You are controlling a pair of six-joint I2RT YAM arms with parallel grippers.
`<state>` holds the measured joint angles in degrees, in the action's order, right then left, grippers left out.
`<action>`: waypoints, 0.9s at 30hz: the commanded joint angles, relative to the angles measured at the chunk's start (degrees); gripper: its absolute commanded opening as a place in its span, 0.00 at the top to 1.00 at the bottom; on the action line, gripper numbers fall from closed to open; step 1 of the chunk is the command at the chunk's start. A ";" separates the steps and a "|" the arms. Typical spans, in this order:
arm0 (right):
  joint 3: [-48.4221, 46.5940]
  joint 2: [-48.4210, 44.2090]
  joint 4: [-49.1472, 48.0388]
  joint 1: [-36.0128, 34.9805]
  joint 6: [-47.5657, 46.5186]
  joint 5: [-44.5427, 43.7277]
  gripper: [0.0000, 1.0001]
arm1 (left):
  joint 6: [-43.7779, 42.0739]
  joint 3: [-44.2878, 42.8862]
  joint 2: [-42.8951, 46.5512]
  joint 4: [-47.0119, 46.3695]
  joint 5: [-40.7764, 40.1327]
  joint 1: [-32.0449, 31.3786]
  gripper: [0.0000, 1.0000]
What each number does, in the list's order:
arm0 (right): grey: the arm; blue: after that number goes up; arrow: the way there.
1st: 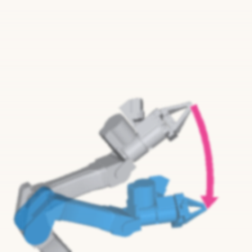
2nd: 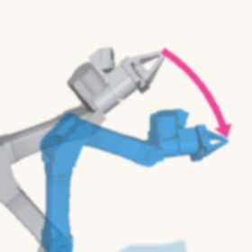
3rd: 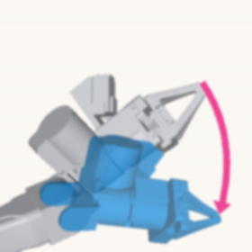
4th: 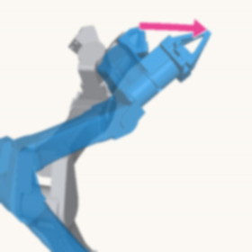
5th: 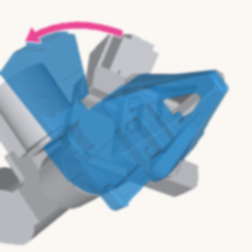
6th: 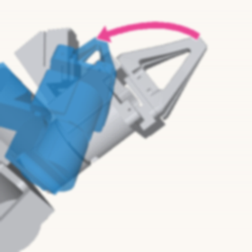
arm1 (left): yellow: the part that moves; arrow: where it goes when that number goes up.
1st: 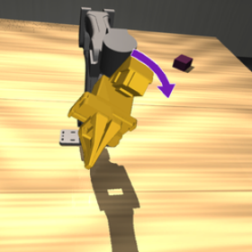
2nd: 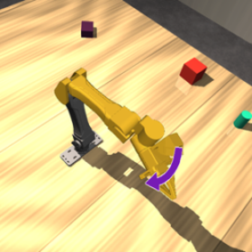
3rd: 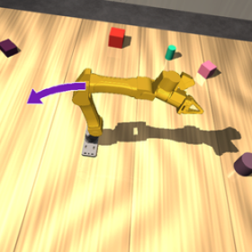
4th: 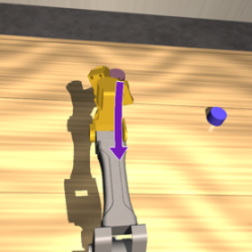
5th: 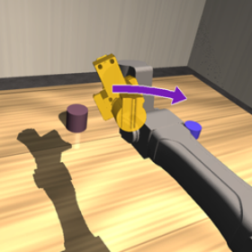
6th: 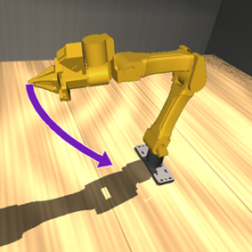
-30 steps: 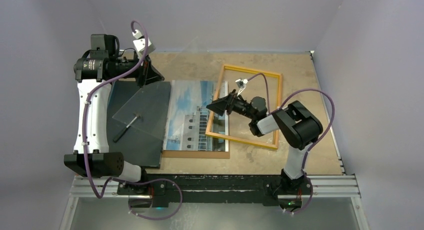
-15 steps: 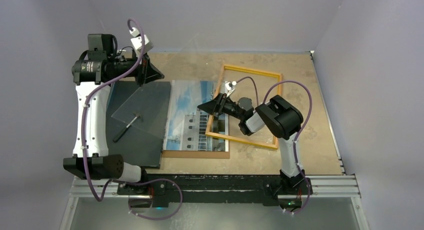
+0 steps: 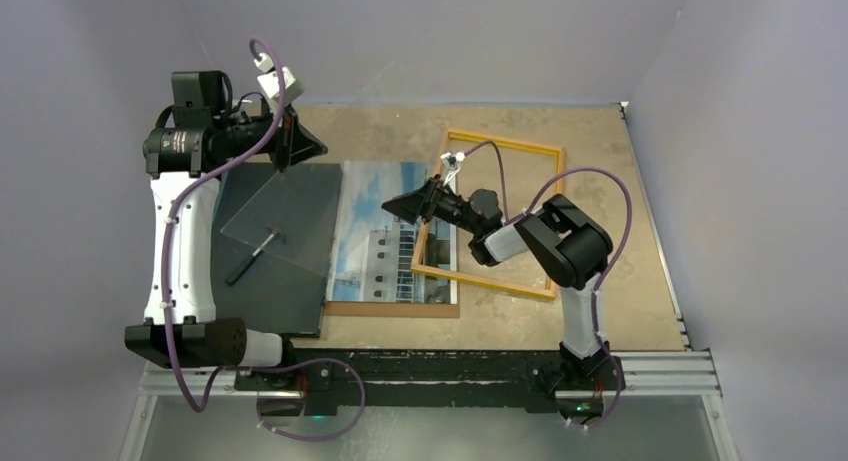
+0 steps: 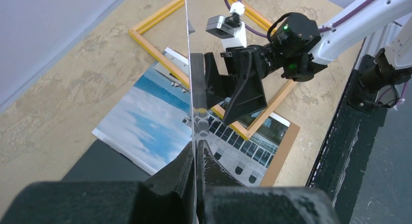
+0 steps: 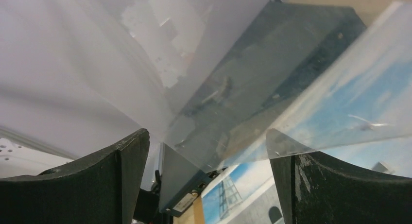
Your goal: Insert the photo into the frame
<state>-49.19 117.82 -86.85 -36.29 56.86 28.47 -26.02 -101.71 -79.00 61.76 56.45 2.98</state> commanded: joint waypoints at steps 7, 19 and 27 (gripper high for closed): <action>0.59 -9.08 -33.66 0.05 1.44 0.95 0.14 | 5.51 0.61 1.94 -7.47 -1.40 0.07 1.00; 8.56 -18.60 -33.52 1.57 3.64 -2.35 0.67 | 18.16 10.70 6.69 -24.69 -12.88 0.36 1.00; 8.47 -22.63 -33.41 2.10 3.68 -3.70 0.64 | 25.05 14.66 5.79 -27.78 -11.24 0.36 1.00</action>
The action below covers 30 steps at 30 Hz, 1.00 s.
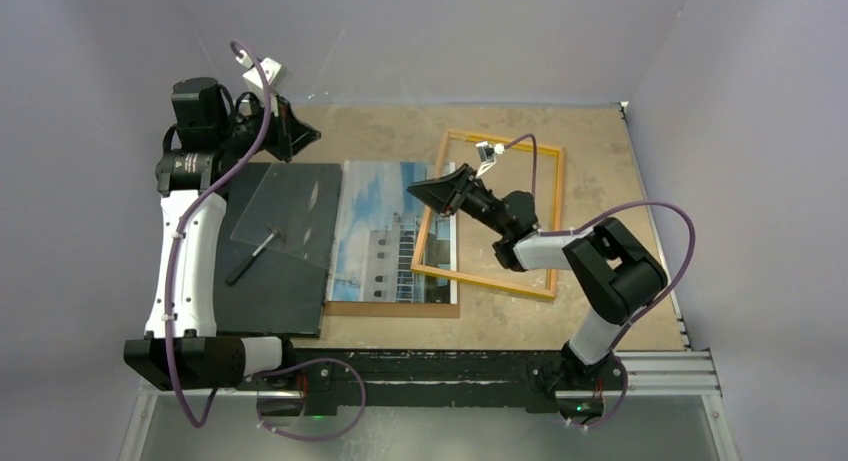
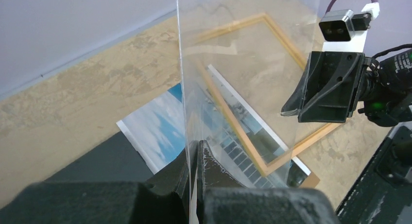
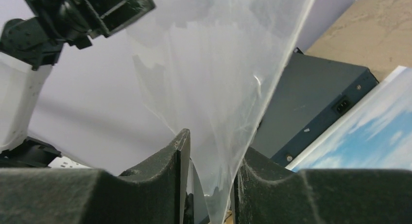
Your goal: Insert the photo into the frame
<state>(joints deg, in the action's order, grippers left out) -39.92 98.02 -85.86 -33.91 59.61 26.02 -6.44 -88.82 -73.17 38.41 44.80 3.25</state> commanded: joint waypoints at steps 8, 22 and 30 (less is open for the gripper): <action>0.15 -5.15 -30.66 0.82 2.73 -1.79 0.96 | 9.36 3.31 -0.08 -6.71 -0.34 0.75 1.00; -13.81 -29.13 58.07 15.32 -13.44 -2.28 1.00 | 1.02 6.96 -11.68 -4.71 -11.89 0.94 0.15; -15.80 -26.82 78.91 28.73 -18.08 4.97 1.00 | -4.29 6.08 -17.03 -3.97 -14.58 -2.59 0.10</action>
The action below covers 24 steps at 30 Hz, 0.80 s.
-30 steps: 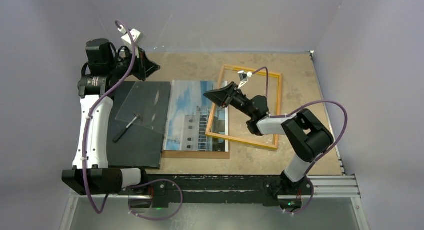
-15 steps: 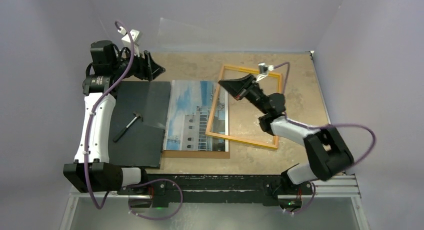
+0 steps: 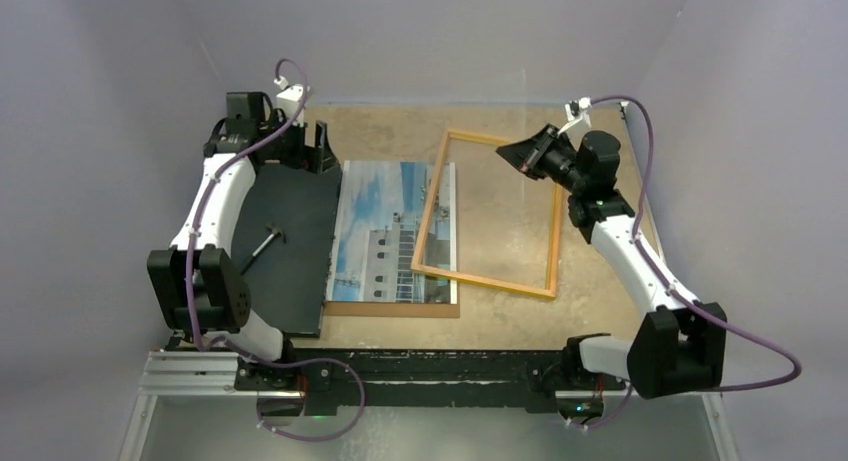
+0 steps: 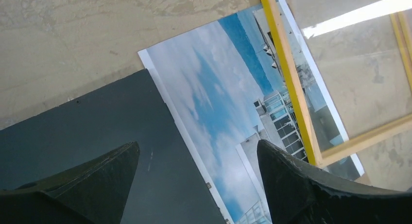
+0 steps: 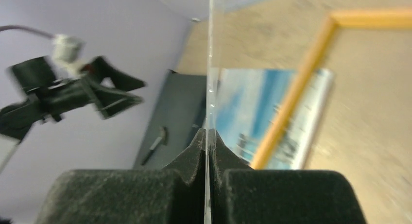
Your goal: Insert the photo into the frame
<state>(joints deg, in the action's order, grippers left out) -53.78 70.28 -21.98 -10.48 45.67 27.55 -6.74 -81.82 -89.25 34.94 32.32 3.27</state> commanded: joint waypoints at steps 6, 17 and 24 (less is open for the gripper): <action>-3.85 5.86 18.40 9.66 -6.78 2.76 1.00 | -4.88 1.01 -4.46 -1.81 -6.32 -12.47 0.09; -7.85 12.46 19.96 10.22 -11.20 -4.60 1.00 | -2.67 -1.46 -15.69 -3.24 -6.95 -21.83 0.22; -7.24 16.51 16.63 10.38 -11.15 -4.73 1.00 | 1.02 -4.66 -23.02 -5.57 -6.64 -25.91 0.36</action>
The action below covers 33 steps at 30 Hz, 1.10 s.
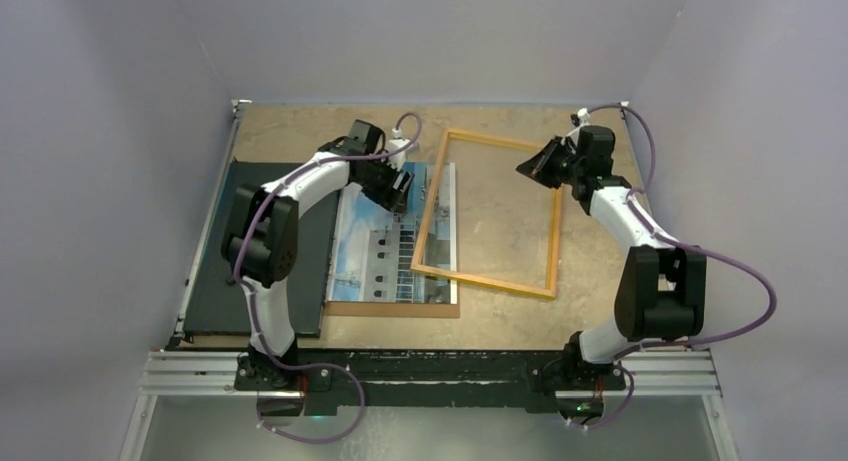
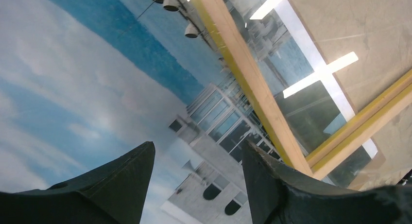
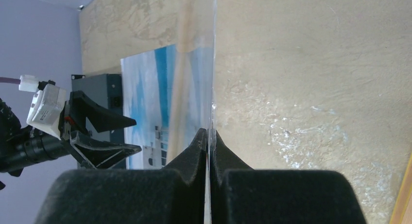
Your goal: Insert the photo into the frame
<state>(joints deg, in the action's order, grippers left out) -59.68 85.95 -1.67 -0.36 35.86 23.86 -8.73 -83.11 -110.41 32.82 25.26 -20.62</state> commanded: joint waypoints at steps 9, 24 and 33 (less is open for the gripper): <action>0.68 0.34 -8.90 2.31 -1.22 -0.77 1.00 | 6.12 -6.18 -7.37 -6.99 3.32 -2.82 0.48; 0.47 2.86 -10.81 5.84 -6.62 5.31 1.00 | 8.29 -6.20 -7.60 -10.57 4.19 -3.18 0.57; 1.19 5.64 -11.14 7.22 -6.97 10.05 1.00 | 8.32 -4.67 -8.05 -12.15 1.63 -4.51 0.37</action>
<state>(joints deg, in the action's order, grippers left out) -57.19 91.55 -12.49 6.85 31.31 31.14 -0.99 -87.09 -118.17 23.46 27.62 -24.29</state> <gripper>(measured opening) 0.005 0.608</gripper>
